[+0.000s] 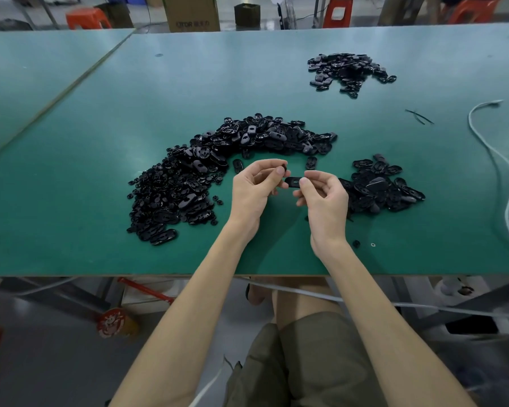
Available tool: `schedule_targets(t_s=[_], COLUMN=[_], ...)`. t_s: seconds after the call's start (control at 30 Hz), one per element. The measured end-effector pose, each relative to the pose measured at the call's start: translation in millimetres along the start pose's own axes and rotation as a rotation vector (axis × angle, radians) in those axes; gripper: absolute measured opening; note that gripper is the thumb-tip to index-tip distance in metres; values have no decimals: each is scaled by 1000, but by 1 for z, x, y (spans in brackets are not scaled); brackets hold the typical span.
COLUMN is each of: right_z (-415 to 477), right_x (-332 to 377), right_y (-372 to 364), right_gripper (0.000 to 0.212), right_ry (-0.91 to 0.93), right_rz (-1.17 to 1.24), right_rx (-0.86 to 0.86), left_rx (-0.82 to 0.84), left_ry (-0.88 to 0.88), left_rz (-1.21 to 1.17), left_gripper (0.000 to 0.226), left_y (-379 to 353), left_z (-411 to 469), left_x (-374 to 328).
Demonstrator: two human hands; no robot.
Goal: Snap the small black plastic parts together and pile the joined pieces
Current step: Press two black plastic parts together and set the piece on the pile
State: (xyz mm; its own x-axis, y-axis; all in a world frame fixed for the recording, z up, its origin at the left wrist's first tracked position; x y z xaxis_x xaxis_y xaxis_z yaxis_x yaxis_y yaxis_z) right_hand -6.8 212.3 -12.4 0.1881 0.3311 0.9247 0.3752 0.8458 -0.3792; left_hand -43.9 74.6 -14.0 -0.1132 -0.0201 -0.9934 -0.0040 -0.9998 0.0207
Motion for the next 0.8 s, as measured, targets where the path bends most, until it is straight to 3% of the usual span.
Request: schedule_targets(t_s=[0.8], right_z=[-2], right_x=[3], right_y=[1], right_gripper=[12], right_ry=[28], right_rz=[20], right_rx=[0], left_rx=[58], left_ry=[-32], left_rz=[224], left_gripper=[10], left_y=[-8], left_z=[-2], left_x=[-1])
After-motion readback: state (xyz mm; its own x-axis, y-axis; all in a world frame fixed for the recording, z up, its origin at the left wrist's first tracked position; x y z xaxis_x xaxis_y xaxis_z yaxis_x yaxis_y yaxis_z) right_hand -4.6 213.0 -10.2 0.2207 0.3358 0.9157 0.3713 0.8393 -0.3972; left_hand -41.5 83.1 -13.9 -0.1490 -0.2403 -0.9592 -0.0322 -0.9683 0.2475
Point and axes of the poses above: each hand's wrist, its own z-axis towards the middle knuckle, its own y-axis out of the back of the hand, x = y × z, the point moved 3 cm from there along z, towards the middle knuckle, and after that the axes turned 15 degrees about z, right-handed, at the moved point
